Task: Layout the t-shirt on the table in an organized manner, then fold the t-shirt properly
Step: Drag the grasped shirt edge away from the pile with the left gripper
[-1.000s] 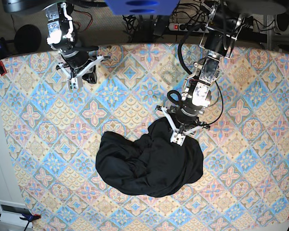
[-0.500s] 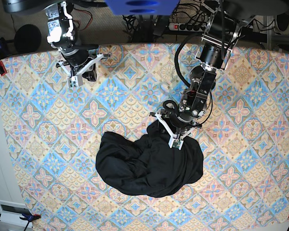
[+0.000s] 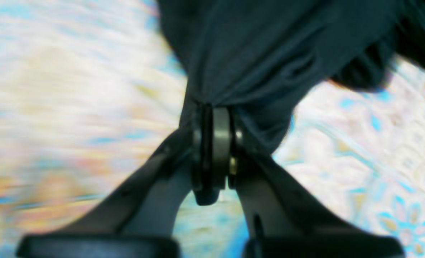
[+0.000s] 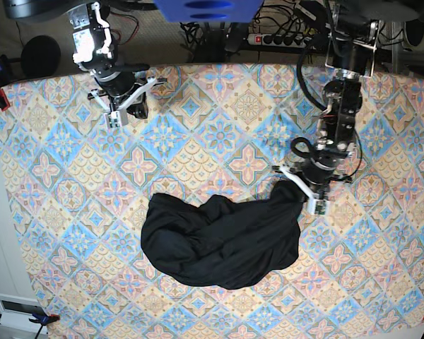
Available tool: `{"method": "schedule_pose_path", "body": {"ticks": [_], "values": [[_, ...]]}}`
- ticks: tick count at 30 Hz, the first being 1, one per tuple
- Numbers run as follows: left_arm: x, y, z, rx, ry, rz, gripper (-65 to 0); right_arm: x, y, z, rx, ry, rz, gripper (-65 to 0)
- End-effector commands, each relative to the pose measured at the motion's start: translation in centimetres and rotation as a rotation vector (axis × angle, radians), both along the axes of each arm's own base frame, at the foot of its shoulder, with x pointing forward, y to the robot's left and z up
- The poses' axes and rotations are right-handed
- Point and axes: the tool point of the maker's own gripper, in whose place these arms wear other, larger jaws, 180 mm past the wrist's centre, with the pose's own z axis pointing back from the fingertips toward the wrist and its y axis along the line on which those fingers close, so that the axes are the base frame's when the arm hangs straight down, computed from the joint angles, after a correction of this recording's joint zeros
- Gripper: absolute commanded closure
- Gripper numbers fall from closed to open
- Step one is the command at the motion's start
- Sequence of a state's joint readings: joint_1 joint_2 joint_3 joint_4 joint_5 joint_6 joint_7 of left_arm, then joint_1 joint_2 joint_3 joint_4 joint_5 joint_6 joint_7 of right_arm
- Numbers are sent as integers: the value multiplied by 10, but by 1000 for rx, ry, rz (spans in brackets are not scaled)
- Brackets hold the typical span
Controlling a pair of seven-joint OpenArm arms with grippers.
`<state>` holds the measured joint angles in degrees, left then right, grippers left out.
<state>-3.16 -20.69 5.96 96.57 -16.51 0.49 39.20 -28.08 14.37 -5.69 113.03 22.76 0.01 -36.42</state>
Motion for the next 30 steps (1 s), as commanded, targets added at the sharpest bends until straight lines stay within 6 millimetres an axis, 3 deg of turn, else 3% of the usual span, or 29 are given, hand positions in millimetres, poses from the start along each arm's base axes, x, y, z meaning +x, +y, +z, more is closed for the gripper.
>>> {"method": "schedule_pose_path", "body": {"ticks": [1, 8, 13, 18, 23, 27, 30], "values": [[4, 9, 26, 10, -79, 7, 0, 17, 3, 17, 10, -78, 12, 0], [-25, 109, 80, 100, -206, 217, 0, 35, 35, 25, 44, -120, 93, 0], [-51, 176, 94, 160, -220, 380, 0, 46, 54, 22, 54, -126, 144, -17], [-68, 203, 83, 177, -177, 448, 0, 53, 77, 24, 47, -143, 220, -83], [-80, 226, 65, 172, -122, 516, -5, 55, 119, 20, -91, -215, 417, -137], [-86, 237, 55, 174, -92, 547, -71, 59, 137, 11, -189, -247, 523, -155], [-99, 245, 43, 176, -51, 568, -151, 76, 139, 6, -215, -251, 528, -170]]}}
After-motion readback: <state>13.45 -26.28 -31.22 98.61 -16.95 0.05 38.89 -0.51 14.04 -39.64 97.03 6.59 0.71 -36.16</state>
